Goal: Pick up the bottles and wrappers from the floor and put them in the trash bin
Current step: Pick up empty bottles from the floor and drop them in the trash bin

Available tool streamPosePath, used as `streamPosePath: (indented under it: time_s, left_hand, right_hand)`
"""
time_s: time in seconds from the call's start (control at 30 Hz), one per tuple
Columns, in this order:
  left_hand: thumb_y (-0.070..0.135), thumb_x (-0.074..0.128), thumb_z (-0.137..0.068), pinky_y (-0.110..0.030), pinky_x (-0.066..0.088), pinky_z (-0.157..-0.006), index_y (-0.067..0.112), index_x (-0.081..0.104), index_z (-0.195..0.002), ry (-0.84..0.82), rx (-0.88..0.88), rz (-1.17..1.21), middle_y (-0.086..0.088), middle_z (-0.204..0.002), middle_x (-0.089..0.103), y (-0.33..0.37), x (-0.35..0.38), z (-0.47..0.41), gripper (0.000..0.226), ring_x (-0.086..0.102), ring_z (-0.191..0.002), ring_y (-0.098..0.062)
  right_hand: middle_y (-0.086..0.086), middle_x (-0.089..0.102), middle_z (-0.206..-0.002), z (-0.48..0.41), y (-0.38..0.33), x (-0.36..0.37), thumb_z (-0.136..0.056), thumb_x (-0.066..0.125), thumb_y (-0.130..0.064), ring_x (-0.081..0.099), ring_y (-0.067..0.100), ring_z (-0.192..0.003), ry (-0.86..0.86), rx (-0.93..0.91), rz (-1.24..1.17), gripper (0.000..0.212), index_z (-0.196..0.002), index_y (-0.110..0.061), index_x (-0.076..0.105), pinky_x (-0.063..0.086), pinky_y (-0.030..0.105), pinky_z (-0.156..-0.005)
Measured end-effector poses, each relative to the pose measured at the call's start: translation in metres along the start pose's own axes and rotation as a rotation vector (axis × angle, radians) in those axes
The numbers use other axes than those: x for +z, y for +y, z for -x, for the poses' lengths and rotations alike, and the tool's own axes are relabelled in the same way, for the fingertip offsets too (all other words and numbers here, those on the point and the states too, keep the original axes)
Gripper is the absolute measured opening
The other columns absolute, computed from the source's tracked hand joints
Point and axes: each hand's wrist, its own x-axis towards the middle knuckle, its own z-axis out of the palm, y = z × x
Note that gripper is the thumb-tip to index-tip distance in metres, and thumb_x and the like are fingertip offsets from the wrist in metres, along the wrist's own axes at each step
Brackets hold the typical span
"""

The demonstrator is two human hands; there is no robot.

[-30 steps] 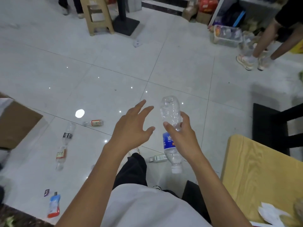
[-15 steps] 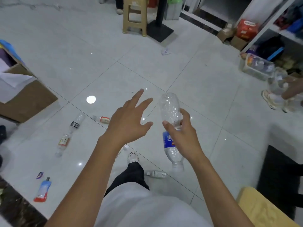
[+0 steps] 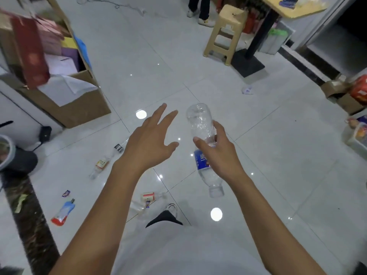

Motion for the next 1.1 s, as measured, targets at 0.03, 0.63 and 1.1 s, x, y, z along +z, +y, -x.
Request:
streamPosePath:
  time_s: [0.03, 0.63, 1.1]
  left_hand:
    - [0.05, 0.063, -0.092, -0.04, 0.043, -0.103, 0.044, 0.011, -0.156, 0.019, -0.018, 0.027, 0.018, -0.166, -0.005, -0.007, -0.005, 0.001, 0.083, 0.024, -0.149, -0.017]
    - [0.045, 0.064, -0.092, -0.044, 0.037, -0.112, 0.041, 0.013, -0.157, 0.348, -0.415, 0.017, 0.015, -0.167, 0.002, -0.088, -0.085, 0.075, 0.083, 0.02, -0.15, -0.015]
    - [0.045, 0.065, -0.09, -0.05, 0.037, -0.112, 0.041, 0.014, -0.156, 0.377, -0.743, -0.025, 0.012, -0.167, 0.007, -0.201, -0.112, 0.083, 0.083, 0.022, -0.15, -0.021]
  right_hand:
    - [-0.016, 0.055, -0.108, -0.006, -0.008, 0.008, -0.093, 0.068, -0.04, 0.062, 0.009, -0.097, -0.033, -0.019, 0.024, 0.06, -0.144, -0.036, 0.035, 0.051, 0.018, -0.07]
    - [-0.019, 0.059, -0.103, -0.038, -0.108, 0.136, -0.093, 0.066, -0.04, 0.064, 0.008, -0.095, -0.468, -0.269, 0.108, 0.043, -0.125, -0.045, 0.039, 0.055, 0.026, -0.076]
    - [-0.013, 0.06, -0.111, -0.106, -0.154, 0.268, -0.094, 0.065, -0.043, 0.066, 0.008, -0.094, -0.678, -0.325, 0.149, 0.051, -0.139, -0.038, 0.041, 0.056, 0.025, -0.073]
